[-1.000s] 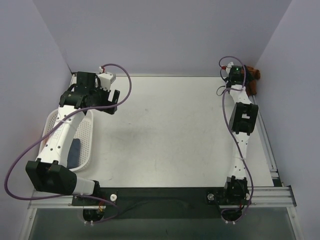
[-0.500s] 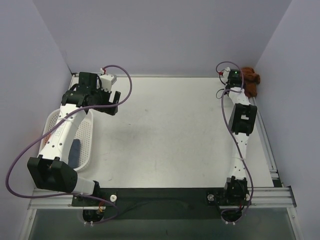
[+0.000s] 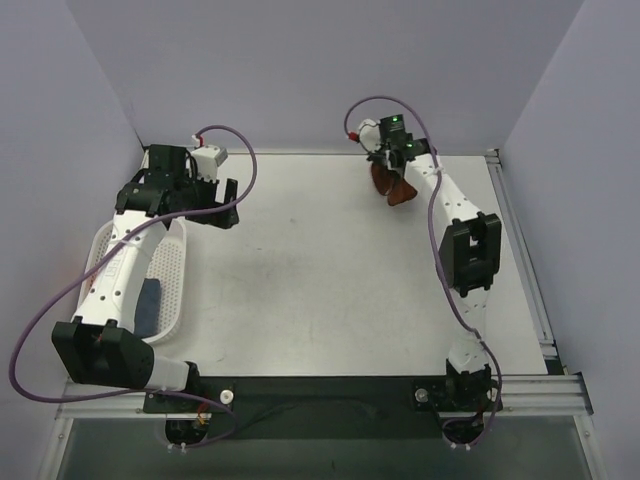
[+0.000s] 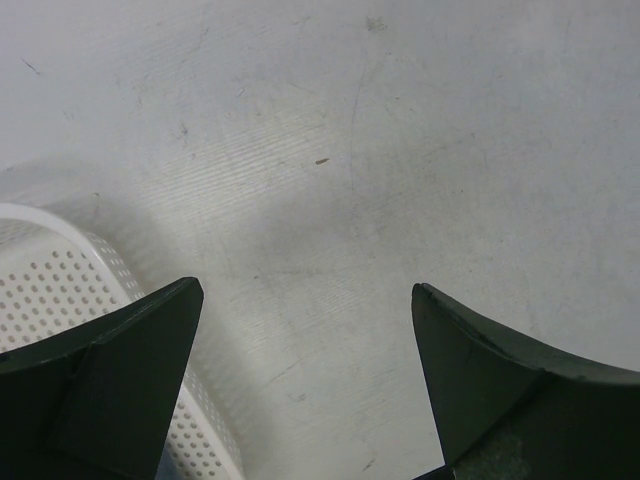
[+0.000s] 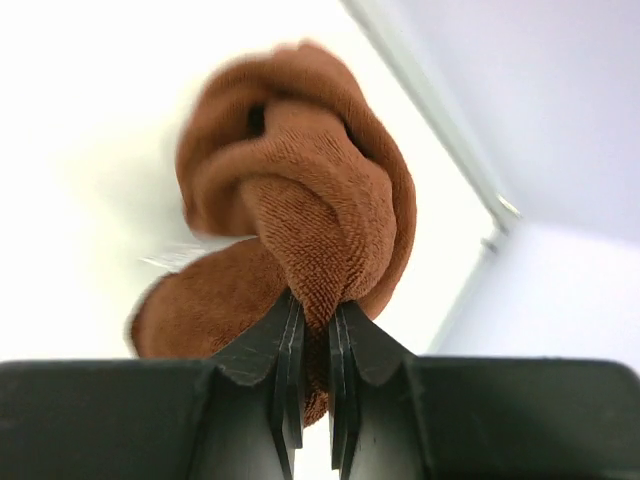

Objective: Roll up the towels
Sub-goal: Move the towel to the center of the board, then flatten the towel

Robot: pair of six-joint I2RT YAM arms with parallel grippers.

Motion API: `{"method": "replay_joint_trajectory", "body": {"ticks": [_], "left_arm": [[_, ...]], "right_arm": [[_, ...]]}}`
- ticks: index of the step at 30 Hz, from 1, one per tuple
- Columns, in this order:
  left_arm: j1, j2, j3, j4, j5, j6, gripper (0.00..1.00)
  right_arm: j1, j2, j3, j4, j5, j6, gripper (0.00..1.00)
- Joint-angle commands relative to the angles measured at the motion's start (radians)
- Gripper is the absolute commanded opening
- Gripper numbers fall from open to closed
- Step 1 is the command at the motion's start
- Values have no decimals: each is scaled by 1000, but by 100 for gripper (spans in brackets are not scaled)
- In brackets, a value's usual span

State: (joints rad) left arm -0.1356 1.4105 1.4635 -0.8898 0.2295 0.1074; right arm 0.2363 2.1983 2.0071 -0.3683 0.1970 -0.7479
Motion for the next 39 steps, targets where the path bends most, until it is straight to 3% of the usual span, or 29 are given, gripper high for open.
{"method": "replay_joint_trajectory", "body": {"ticks": [1,6,11,20,25,29,39], "left_arm": [[45,-45,49,11,94,-46,97],[82,-35,34,6,229,-23,97],[82,-18,-6,20,297,1,97],[-22,128,-40,-17,295,118,87],[-82,278,12,29,242,103,80],[-127,409,109,43,200,130,76],[-153,757,452,48,131,126,69]], "right_arm": [[104,-98,16,-311,-177,204,0],[192,-155,-60,-475,-385,354,0],[140,-284,-161,-554,-706,404,0],[-12,-356,-574,-541,-665,300,0],[-60,-364,-628,-549,-666,300,1],[-84,-373,-657,-551,-647,297,16],[-201,-321,-627,-566,-669,323,15]]}}
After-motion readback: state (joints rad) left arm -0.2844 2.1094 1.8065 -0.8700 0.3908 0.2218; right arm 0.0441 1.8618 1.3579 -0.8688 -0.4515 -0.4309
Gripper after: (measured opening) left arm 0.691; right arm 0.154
